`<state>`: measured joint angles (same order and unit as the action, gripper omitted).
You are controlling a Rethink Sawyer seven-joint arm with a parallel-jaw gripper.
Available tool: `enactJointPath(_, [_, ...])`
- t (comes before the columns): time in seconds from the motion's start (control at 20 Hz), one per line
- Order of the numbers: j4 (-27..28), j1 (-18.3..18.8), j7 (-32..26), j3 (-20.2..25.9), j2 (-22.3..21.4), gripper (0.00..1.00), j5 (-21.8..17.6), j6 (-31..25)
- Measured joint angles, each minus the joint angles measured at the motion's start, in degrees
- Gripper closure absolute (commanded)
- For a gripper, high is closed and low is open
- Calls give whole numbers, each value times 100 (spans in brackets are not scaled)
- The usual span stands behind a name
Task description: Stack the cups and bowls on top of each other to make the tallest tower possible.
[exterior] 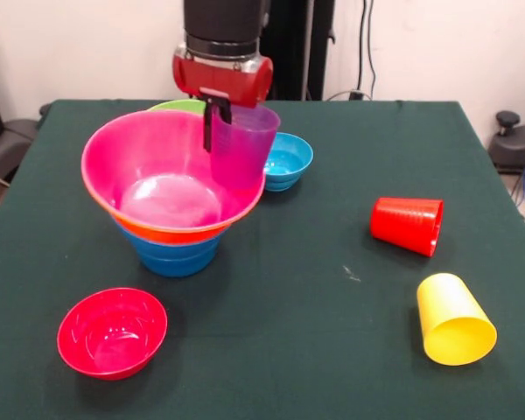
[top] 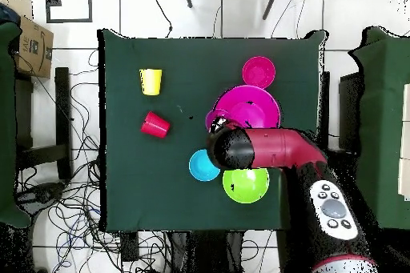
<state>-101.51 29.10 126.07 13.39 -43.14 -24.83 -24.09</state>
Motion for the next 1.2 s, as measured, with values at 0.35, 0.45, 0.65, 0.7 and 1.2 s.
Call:
enactJointPath(0.35, [-5,-196,0,-229,216,100,-31,236])
enactJointPath(0.45, [-11,-143,0,-232,225,100,-31,236])
enactJointPath(0.65, [-16,-33,0,-229,180,100,-26,222])
enactJointPath(0.7, [-25,30,0,-227,135,100,-14,184])
enactJointPath(1.2, [-111,840,-1,-16,-662,100,220,-1129])
